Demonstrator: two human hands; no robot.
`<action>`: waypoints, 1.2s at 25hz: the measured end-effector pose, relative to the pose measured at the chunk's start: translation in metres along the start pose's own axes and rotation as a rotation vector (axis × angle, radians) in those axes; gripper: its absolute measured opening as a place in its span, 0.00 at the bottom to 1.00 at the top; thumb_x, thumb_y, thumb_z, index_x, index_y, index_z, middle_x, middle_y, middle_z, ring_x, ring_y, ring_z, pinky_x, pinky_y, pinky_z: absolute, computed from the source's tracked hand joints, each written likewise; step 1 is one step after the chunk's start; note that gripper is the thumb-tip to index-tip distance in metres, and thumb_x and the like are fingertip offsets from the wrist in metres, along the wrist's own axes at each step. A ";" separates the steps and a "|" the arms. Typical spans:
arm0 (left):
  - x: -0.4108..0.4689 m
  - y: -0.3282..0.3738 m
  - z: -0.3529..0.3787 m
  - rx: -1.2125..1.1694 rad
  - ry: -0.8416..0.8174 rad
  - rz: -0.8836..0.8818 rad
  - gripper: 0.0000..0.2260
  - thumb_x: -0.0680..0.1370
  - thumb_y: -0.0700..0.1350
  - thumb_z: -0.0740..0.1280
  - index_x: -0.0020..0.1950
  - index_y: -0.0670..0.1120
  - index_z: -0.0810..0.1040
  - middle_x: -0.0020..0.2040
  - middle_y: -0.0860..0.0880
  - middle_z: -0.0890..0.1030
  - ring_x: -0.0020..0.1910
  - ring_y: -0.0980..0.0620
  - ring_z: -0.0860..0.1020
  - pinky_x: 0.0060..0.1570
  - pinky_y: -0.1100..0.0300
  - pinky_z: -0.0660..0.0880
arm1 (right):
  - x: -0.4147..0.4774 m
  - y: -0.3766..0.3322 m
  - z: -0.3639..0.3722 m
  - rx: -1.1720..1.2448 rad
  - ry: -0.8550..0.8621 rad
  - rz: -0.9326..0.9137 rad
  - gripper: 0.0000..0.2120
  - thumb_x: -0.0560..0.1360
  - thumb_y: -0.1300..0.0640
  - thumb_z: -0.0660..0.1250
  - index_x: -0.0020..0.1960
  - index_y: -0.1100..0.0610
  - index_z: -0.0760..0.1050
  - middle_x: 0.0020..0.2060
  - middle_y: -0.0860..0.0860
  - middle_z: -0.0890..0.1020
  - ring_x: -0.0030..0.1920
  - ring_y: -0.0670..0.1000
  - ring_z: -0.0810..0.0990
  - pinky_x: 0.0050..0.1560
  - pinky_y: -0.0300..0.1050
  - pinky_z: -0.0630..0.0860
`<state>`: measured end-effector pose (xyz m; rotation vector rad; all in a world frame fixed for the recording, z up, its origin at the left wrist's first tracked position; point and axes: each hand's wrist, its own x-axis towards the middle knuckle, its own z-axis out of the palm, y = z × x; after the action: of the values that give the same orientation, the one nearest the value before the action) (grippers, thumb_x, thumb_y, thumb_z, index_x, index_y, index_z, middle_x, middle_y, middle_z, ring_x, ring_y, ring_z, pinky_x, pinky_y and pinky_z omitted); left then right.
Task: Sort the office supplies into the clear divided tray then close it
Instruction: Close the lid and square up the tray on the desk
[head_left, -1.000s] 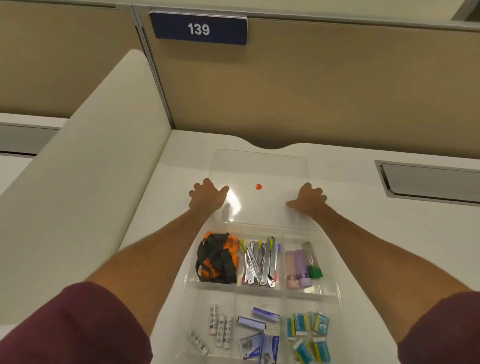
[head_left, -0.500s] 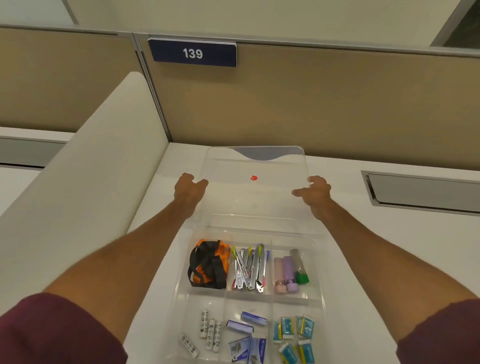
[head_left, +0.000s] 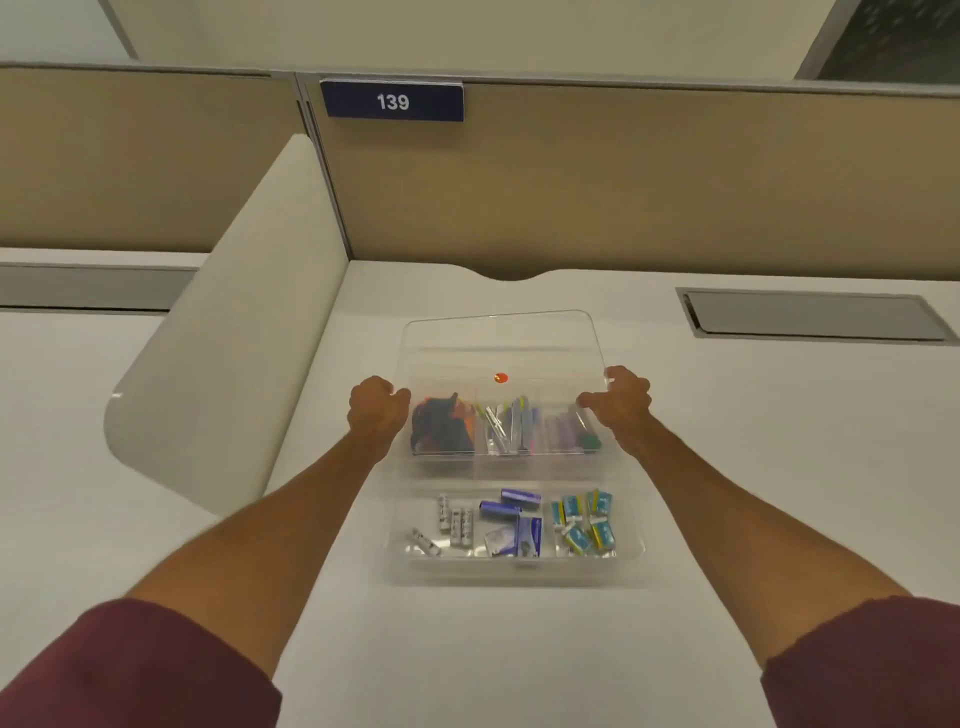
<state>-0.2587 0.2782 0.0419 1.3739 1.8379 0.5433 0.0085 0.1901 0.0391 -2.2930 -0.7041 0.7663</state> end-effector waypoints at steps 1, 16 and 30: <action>-0.009 -0.007 -0.002 0.010 -0.001 0.016 0.07 0.77 0.41 0.65 0.54 0.40 0.75 0.53 0.41 0.76 0.51 0.43 0.76 0.52 0.54 0.73 | -0.012 0.007 -0.001 -0.037 -0.003 0.008 0.30 0.70 0.58 0.73 0.69 0.60 0.66 0.67 0.61 0.64 0.67 0.61 0.67 0.63 0.55 0.73; -0.080 -0.066 -0.003 0.377 -0.045 0.184 0.18 0.78 0.47 0.67 0.64 0.39 0.71 0.62 0.40 0.73 0.58 0.41 0.77 0.56 0.50 0.76 | -0.091 0.071 -0.008 -0.272 -0.073 0.010 0.25 0.71 0.53 0.70 0.64 0.61 0.70 0.62 0.63 0.68 0.64 0.62 0.69 0.63 0.53 0.72; -0.083 -0.096 0.019 0.096 -0.162 0.170 0.16 0.82 0.46 0.56 0.67 0.45 0.58 0.58 0.40 0.76 0.52 0.40 0.79 0.55 0.43 0.79 | -0.119 0.102 -0.001 -0.088 -0.102 -0.053 0.31 0.80 0.45 0.56 0.76 0.57 0.49 0.65 0.62 0.74 0.62 0.63 0.77 0.62 0.53 0.73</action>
<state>-0.2921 0.1667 -0.0120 1.6003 1.6456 0.4199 -0.0437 0.0458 0.0105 -2.3163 -0.8567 0.8477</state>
